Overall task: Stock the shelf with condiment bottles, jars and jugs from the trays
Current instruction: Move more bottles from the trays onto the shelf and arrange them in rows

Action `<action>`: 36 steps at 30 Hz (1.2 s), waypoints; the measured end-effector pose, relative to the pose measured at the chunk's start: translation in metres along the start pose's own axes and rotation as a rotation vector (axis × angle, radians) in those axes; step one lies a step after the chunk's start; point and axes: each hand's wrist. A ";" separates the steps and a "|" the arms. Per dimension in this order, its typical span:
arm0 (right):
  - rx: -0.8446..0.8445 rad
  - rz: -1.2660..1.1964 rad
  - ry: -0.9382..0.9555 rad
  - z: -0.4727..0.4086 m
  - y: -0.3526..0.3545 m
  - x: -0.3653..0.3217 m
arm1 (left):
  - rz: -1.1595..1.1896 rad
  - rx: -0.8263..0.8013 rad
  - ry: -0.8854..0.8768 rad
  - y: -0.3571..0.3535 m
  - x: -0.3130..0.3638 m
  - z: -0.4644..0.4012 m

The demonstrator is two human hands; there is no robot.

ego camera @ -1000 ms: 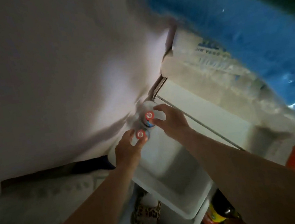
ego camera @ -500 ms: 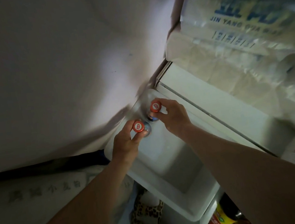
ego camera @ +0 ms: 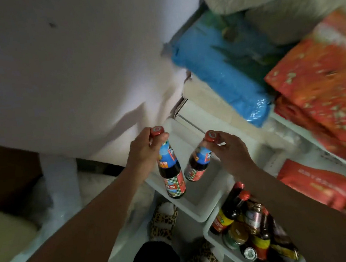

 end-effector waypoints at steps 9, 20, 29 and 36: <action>0.144 -0.064 0.271 0.167 0.158 -0.145 | 0.169 -0.077 -0.345 0.100 0.247 0.099; 0.501 -0.283 0.650 0.355 0.364 -0.324 | 0.412 -0.163 -0.831 0.184 0.526 0.220; 0.753 -0.676 0.652 0.421 0.489 -0.400 | 0.485 -0.241 -0.994 0.178 0.663 0.246; 0.951 -0.679 0.503 0.393 0.541 -0.386 | 0.536 -0.313 -1.021 0.123 0.702 0.213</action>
Point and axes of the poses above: each hand's wrist, its own z-axis away from the middle knuckle, its own y-axis out of the back of the hand, x = y × z, and after that the axes turned 6 degrees about -y, right-handed
